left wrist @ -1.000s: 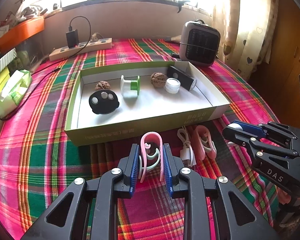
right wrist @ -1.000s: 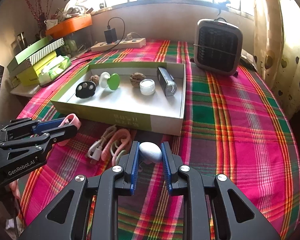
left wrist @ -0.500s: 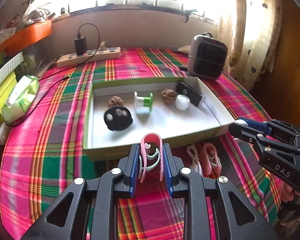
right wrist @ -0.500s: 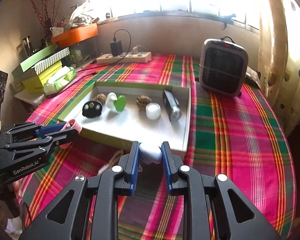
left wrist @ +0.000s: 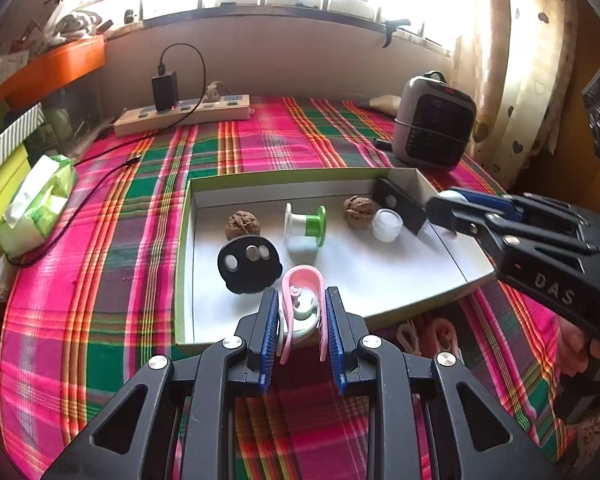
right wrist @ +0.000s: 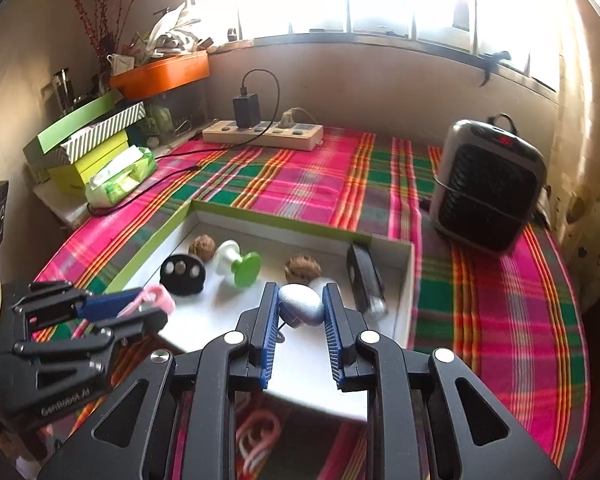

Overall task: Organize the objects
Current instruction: 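Lift and carry the white piece and pink clip with both grippers toward the box lid, then open the right gripper to drop the white egg-shaped piece while the left gripper releases the pink clip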

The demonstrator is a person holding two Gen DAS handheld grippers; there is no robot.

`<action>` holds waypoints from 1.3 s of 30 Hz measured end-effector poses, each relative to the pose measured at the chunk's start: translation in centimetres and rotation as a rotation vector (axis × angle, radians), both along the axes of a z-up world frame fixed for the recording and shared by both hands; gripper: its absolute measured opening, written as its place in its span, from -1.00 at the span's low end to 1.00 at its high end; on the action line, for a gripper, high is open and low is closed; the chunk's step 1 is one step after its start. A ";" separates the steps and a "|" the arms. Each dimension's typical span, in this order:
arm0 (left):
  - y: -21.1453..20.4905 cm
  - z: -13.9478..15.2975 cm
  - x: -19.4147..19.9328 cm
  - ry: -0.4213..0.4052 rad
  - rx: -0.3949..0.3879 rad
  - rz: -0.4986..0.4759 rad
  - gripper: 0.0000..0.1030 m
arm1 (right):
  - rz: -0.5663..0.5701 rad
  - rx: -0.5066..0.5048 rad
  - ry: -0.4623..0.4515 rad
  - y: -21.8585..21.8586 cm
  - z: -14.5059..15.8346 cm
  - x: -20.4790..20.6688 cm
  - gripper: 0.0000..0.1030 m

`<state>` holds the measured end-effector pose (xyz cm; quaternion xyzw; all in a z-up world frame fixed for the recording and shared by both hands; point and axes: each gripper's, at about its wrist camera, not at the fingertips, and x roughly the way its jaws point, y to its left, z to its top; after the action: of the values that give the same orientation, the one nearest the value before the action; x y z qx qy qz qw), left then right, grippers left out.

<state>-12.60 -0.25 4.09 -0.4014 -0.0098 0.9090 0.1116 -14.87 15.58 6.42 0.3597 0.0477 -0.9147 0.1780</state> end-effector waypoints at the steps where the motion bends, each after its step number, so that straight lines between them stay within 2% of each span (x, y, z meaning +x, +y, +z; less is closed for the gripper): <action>1: 0.0 -0.1 -0.1 0.000 0.000 0.001 -0.59 | 0.004 -0.004 -0.006 -0.1 0.0 -0.5 -0.55; 20: -0.1 -1.9 -2.9 -0.044 -0.017 0.004 -0.59 | 0.078 0.010 -0.092 -2.6 -1.7 -7.2 -0.55; 39: 0.1 -2.7 -4.2 -0.066 -0.025 0.008 -0.59 | 0.119 0.035 -0.199 -4.3 -4.2 -10.3 -0.55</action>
<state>-16.83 -0.15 1.41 -0.4327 -0.0038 0.8957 0.1027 -25.15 11.31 2.25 0.4482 0.0673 -0.8613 0.2295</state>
